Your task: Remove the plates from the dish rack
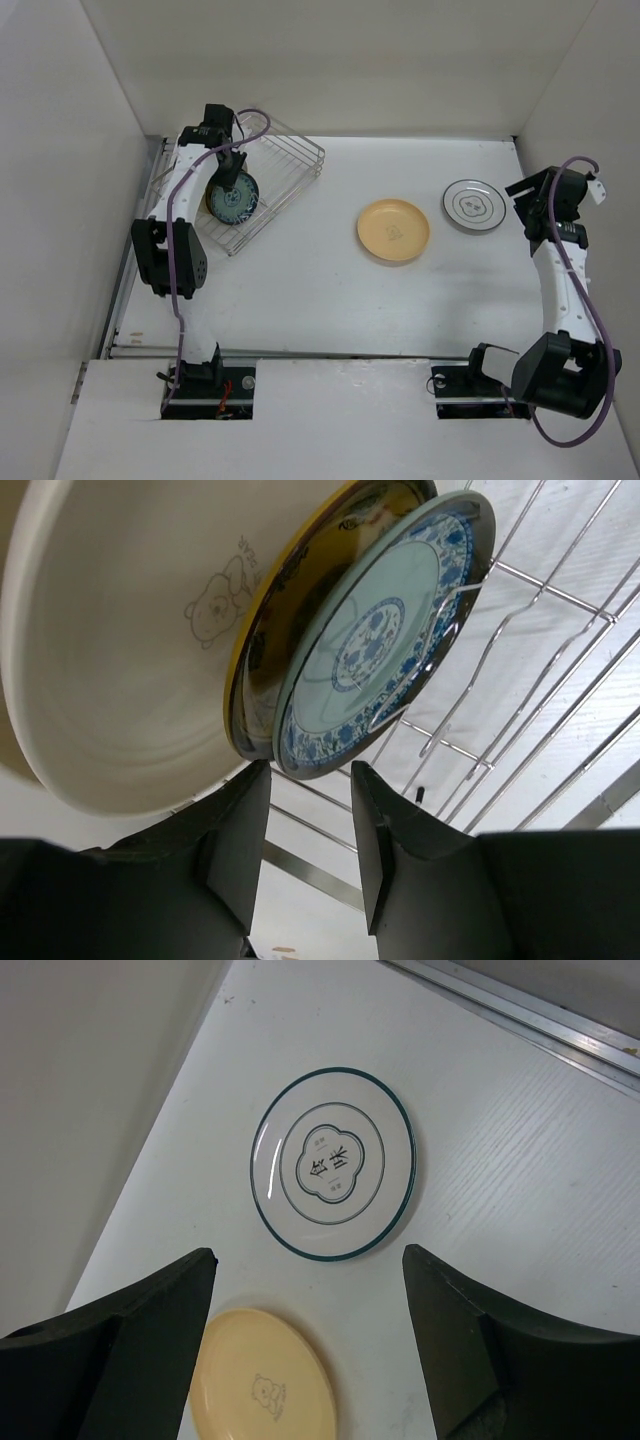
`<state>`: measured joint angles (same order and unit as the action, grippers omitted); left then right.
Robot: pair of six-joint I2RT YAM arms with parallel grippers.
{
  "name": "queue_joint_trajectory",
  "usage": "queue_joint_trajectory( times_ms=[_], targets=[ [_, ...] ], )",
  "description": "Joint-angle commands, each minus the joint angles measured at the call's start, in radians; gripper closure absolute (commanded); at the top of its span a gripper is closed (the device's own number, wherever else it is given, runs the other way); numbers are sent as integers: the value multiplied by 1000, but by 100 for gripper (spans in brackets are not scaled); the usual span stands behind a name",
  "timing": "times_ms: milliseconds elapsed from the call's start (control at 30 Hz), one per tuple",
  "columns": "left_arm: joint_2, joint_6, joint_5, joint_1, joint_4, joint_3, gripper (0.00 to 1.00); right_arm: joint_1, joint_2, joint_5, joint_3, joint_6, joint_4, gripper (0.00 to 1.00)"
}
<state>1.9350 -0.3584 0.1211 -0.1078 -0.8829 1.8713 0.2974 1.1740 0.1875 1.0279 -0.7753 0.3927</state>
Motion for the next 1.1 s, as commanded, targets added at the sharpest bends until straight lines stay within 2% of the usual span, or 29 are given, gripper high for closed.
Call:
queue_joint_trajectory(
  times_ms=[0, 33, 100, 200, 433, 633, 767, 900, 1033, 1067],
  targets=[
    [7, -2, 18, -1, 16, 46, 65, -7, -31, -3, -5, 45, -15, 18],
    [7, -2, 43, -1, 25, 46, 65, -7, -31, -3, -5, 45, -15, 18],
    [18, -2, 54, -1, 36, 46, 75, -7, -40, -3, -5, 45, -26, 18],
    [28, -27, 54, -1, 36, 35, 81, -7, -40, -23, -5, 45, -26, 18],
    [79, -39, 88, 8, -10, 74, 83, -7, -51, -23, -5, 45, -26, 18],
    [59, -19, 88, 8, -10, 83, 66, -7, -80, -23, -23, 64, -35, 18],
    [50, -19, 88, 8, -1, 74, 64, -7, -80, -23, -23, 64, -35, 18],
    [73, -28, 58, 8, -42, 86, 73, -7, -89, -23, -23, 82, -35, 18],
    [93, -16, 2, 8, -86, 97, 99, -7, -99, -23, -14, 91, -35, 18],
    [93, -4, -18, 8, -100, 109, 100, -7, -99, -23, -14, 100, -35, 18]
  ],
)
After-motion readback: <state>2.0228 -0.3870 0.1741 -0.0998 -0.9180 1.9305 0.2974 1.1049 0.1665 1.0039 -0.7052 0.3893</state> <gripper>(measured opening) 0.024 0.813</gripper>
